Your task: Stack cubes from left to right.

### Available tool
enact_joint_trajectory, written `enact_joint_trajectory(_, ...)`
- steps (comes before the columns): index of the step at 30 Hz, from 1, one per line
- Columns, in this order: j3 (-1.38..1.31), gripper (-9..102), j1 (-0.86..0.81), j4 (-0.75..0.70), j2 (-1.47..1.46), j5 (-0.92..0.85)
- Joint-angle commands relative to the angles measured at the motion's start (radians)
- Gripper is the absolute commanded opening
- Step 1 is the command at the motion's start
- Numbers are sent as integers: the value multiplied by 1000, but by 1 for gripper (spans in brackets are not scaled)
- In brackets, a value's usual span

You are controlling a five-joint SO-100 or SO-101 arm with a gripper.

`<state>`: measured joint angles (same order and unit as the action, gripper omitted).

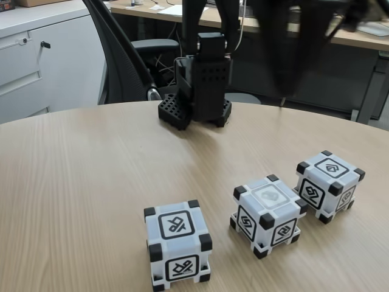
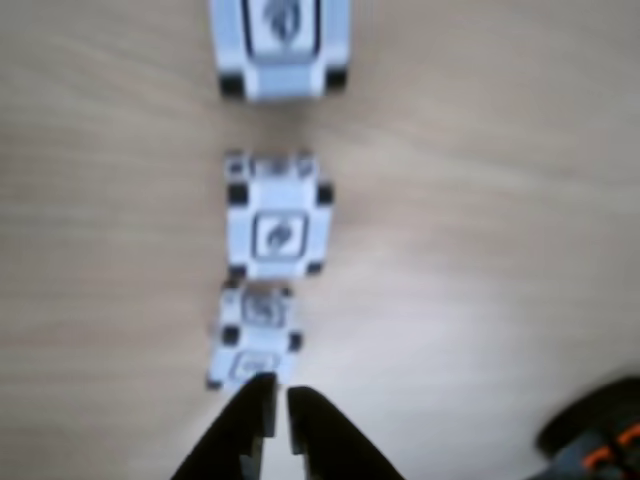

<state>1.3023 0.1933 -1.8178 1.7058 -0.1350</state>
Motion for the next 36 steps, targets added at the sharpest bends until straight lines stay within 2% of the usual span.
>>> enact_joint_trajectory(1, -9, 0, 54, -11, 40, 44)
enact_joint_trajectory(6, 15, 0, 63, -11, 37, 40)
enact_joint_trajectory(11, 206, 0, 64, 0, 38, 15)
enact_joint_trajectory(17, 318, 0, 52, -9, 40, 222)
enact_joint_trajectory(23, 302, 0, 44, 2, 41, 37)
enact_joint_trajectory(27, 302, 0, 44, 3, 41, 9)
enact_joint_trajectory(29, 302, 3, 44, 5, 41, 17)
enact_joint_trajectory(36, 301, 27, 44, 5, 41, -2)
